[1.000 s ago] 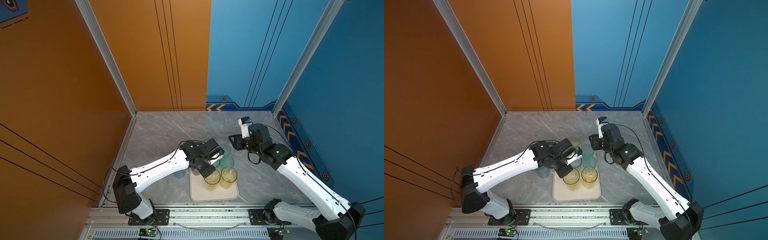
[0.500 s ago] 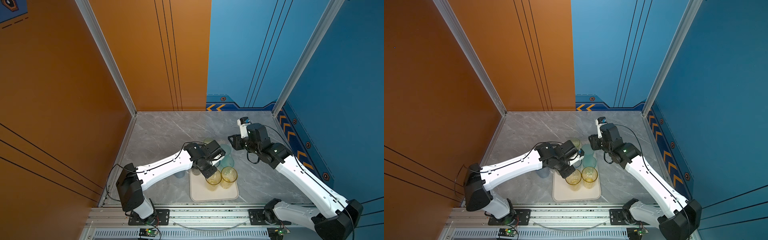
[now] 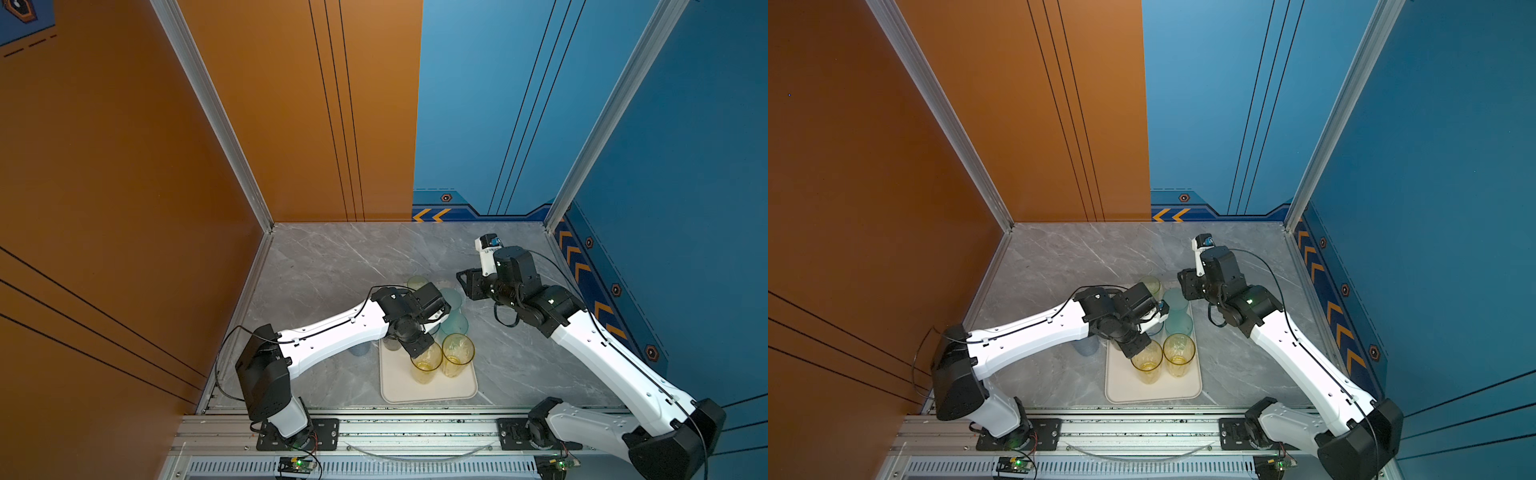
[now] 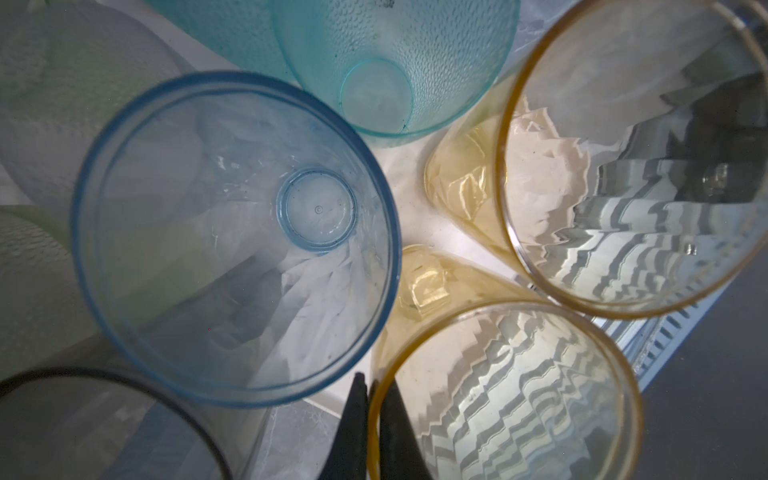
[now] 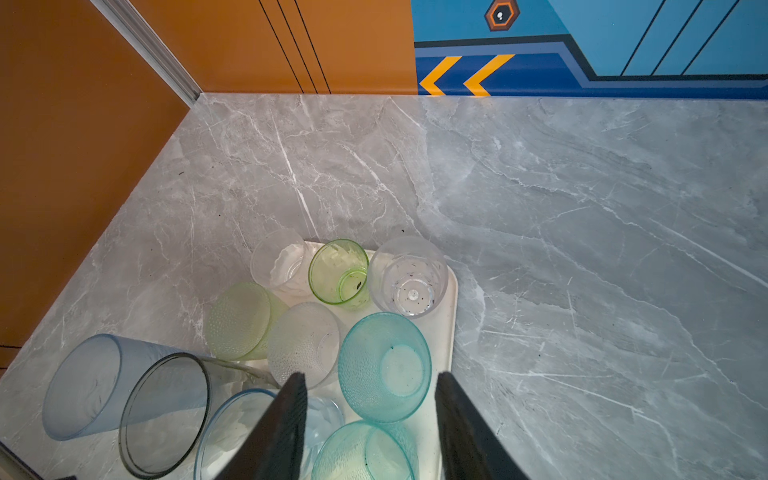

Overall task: Place the glasses into the tray
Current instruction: 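Open the left gripper to release the yellow cup on the tray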

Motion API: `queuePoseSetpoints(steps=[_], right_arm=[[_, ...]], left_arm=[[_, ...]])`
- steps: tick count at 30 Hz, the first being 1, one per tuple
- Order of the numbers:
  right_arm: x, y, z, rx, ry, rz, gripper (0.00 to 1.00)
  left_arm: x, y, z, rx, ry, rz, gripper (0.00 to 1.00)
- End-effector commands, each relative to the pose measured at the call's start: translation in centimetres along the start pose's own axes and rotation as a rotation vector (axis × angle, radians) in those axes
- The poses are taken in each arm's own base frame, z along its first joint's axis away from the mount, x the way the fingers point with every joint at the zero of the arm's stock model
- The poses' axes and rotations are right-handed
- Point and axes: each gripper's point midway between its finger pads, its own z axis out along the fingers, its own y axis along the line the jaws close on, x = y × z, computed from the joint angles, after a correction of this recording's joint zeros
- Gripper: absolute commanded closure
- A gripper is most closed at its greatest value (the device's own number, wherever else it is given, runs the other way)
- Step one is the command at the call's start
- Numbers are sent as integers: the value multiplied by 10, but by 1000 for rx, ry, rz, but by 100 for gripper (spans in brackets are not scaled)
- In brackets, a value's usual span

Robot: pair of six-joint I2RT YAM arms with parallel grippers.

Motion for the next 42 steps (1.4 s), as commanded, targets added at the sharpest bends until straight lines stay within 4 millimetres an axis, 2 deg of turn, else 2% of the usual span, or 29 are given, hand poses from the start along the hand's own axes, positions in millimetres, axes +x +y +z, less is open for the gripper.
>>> queuePoseSetpoints(steps=[1, 15, 26, 42], right_arm=[[-6, 3, -3, -16, -11, 7, 51], [-6, 3, -3, -18, -9, 10, 51], [-7, 3, -2, -20, -8, 14, 51], [-4, 4, -2, -21, -3, 16, 51]], left_arm=[[0, 1, 6, -8, 2, -5, 96], [2, 0, 9, -2, 7, -12, 91], [1, 0, 2, 0, -18, -16, 82], [-4, 3, -18, -16, -82, -20, 80]])
